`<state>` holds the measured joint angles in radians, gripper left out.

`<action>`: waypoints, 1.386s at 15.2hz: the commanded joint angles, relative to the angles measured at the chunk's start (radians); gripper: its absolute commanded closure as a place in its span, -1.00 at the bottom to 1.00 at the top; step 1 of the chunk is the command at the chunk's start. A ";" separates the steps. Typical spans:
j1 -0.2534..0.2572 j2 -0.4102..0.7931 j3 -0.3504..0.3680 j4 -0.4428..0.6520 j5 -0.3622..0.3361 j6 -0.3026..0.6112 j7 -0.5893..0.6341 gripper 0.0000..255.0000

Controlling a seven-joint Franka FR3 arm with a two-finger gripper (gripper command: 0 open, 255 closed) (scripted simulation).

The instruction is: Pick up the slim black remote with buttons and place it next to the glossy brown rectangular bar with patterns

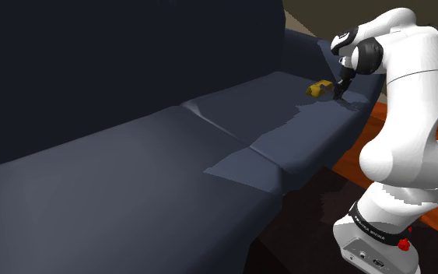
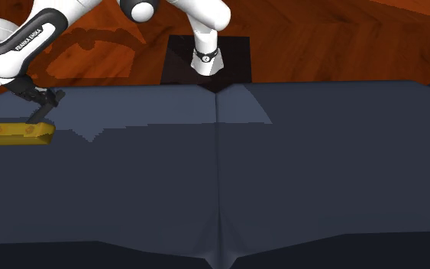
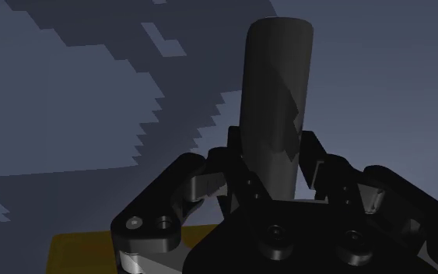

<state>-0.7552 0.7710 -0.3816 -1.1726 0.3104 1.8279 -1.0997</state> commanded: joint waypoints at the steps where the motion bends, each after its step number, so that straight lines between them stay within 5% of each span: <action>1: -0.001 0.003 0.000 -0.003 0.000 0.003 -0.001 1.00; 5: -0.001 0.003 0.000 -0.003 0.000 0.003 -0.001 1.00; 6: 0.000 0.003 0.000 -0.004 0.000 0.004 0.000 -1.00; 11: -0.001 0.003 0.000 -0.003 0.000 0.003 -0.001 -1.00; 15: -0.021 -0.003 -0.004 0.119 -0.008 -0.120 0.013 -1.00; 21: -0.021 -0.003 -0.004 0.119 -0.008 -0.120 0.013 -1.00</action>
<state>-0.7765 0.7688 -0.3860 -1.0538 0.3025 1.7084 -1.0863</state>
